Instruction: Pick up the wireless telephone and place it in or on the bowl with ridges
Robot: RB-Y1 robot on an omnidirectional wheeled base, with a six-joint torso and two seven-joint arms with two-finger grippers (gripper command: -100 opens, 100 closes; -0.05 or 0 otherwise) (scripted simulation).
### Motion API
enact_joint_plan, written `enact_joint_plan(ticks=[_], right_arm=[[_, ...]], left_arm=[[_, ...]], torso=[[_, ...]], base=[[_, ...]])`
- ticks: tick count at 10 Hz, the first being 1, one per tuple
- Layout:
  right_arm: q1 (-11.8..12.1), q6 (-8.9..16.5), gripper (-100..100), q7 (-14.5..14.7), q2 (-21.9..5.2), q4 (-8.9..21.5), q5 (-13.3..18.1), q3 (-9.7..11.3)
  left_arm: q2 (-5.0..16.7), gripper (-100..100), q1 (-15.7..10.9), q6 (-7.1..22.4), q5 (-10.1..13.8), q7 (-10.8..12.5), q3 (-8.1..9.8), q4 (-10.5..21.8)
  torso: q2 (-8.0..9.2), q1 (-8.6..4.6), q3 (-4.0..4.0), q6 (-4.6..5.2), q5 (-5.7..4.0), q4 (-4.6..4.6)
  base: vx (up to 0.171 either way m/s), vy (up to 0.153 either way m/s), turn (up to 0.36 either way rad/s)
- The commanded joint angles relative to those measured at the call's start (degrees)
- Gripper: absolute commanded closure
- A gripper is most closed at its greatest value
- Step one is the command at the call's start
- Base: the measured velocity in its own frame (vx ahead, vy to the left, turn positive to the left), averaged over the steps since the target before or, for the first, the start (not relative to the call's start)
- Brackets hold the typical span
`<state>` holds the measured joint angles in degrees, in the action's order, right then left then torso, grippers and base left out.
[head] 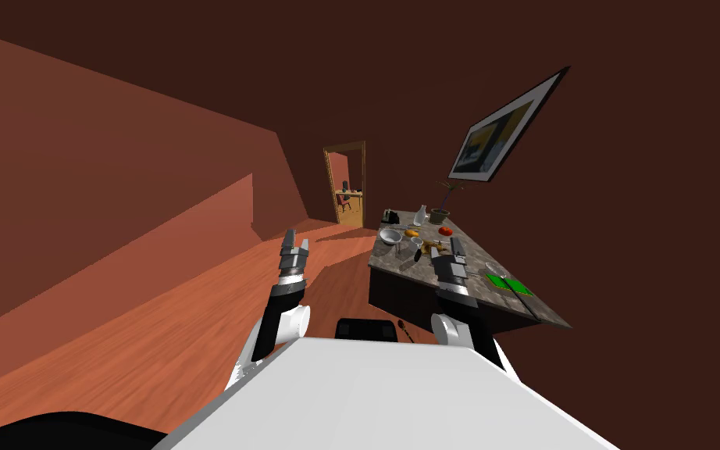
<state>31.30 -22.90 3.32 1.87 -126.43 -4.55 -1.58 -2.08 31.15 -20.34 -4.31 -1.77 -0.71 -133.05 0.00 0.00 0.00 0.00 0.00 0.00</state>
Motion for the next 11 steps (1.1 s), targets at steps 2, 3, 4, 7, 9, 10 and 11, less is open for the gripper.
enact_joint_plan(ticks=[2,3,4,7,9,10,11], right_arm=[[-0.34,0.01,-100,0.78,-4.10,0.84,0.60,-0.27],[-0.57,0.02,-100,1.30,-5.69,1.38,1.00,-0.45],[-0.84,0.02,-100,1.93,-7.11,2.03,1.49,-0.67],[-2.35,0.02,-100,5.49,-10.64,5.53,4.23,-1.89],[-3.29,-0.01,-100,7.75,-11.36,7.65,5.96,-2.68],[-3.80,-0.03,-100,8.98,-11.54,8.76,6.90,-3.11],[-4.33,-0.05,-100,10.25,-11.64,9.90,7.88,-3.55]], left_arm=[[0.00,0,0.00,0.00,0.00,0.00,0.00,0.00],[0.00,0,0.00,0.00,0.00,0.00,0.00,0.00],[0.00,0,0.00,0.00,0.00,0.00,0.00,0.00],[0.00,0,0.00,0.00,0.00,0.00,0.00,0.00],[0.00,0,0.00,0.00,0.00,0.00,0.00,0.00],[0.00,0,0.00,0.00,0.00,0.00,0.00,0.00],[0.00,0,0.00,0.00,0.00,0.00,0.00,0.00]], torso=[[-0.01,-0.01,-0.01,0.00,0.00,0.00],[-0.03,-0.01,-0.02,0.00,0.00,-0.01],[-0.04,0.00,-0.02,0.00,0.00,-0.01],[-0.08,0.03,-0.05,0.00,0.00,-0.02],[-0.13,0.06,-0.08,0.00,0.01,-0.03],[-0.15,0.08,-0.09,0.00,0.01,-0.03],[-0.15,0.08,-0.09,0.00,0.02,-0.04]], base=[[0.004,0.002,-0.007],[0.012,0.006,-0.012],[0.018,0.010,-0.021],[0.022,0.013,-0.029],[0.035,0.024,-0.035],[0.038,0.024,-0.032],[0.037,0.020,-0.040]])
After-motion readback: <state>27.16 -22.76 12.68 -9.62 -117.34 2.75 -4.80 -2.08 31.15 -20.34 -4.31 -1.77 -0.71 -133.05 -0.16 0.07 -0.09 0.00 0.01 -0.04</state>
